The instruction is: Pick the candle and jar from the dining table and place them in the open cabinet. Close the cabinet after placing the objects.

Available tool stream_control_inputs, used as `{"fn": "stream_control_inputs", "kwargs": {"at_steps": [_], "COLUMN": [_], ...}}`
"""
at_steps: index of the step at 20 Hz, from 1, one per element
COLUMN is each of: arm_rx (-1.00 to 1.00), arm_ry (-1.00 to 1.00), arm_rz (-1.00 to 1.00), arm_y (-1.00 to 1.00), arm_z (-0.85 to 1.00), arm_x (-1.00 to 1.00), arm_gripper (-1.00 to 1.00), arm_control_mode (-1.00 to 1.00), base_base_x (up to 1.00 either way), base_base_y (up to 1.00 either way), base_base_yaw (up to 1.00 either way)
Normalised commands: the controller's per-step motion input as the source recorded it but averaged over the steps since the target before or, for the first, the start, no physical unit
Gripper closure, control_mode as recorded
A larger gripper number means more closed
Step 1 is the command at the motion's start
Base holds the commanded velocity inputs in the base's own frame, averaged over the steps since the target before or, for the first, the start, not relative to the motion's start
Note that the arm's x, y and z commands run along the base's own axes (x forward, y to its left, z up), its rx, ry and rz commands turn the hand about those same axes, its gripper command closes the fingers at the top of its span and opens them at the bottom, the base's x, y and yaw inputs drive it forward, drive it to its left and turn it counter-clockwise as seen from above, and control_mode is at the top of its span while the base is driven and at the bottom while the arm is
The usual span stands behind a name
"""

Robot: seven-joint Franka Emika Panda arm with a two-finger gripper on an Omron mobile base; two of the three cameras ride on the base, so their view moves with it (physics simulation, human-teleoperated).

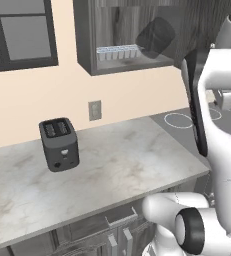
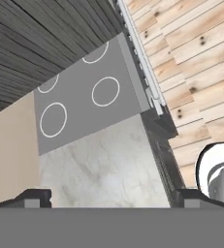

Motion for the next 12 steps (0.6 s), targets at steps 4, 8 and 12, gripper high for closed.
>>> {"fn": "stream_control_inputs", "kwargs": {"at_steps": [4, 8, 12], "arm_rx": [0.00, 0.00, -0.03], "arm_ry": [0.25, 0.12, -0.01], "arm_rz": [0.01, 0.01, 0.00], "arm_y": [0.02, 0.00, 0.00], "arm_z": [-0.24, -0.25, -0.13], "arm_x": [-0.13, -0.16, -0.37], "arm_gripper": [-1.00, -1.00, -1.00], "arm_control_mode": [-1.00, -1.00, -1.00], "base_base_x": [0.00, 0.00, 0.00], "base_base_y": [0.00, 0.00, 0.00], "base_base_yaw": [0.00, 0.00, 0.00]}}
